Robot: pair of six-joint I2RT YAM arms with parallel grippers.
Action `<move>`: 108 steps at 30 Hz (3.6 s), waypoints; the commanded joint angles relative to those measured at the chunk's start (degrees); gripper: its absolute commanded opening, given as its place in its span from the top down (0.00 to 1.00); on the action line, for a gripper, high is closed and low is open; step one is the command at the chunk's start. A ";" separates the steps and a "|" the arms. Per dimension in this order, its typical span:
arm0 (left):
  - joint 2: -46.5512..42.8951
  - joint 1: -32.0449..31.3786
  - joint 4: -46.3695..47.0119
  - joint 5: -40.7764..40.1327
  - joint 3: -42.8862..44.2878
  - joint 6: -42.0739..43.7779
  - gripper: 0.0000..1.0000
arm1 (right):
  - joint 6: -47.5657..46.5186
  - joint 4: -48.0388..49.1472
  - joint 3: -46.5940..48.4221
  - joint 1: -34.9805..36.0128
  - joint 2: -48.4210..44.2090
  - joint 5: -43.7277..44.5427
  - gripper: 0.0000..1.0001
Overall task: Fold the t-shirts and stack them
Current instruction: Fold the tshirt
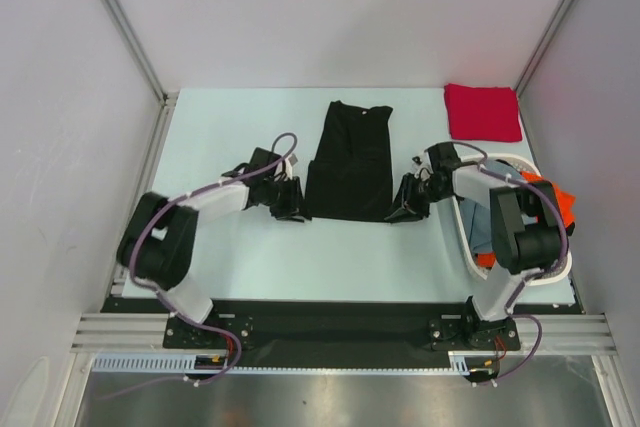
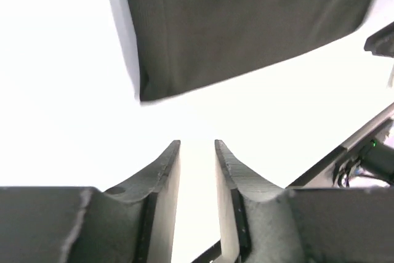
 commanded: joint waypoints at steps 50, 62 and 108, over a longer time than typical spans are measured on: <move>-2.99 -4.53 8.85 -28.94 -15.86 -70.91 0.60 | 51.21 18.40 -21.40 15.03 -24.85 43.22 0.49; -1.66 -4.53 10.87 -28.76 -15.85 -68.98 0.83 | 52.08 22.01 -23.16 14.85 -22.21 41.02 0.50; -0.61 -2.33 11.75 -22.26 -15.50 -63.09 1.00 | 46.90 19.90 -23.42 13.27 -16.41 43.04 0.69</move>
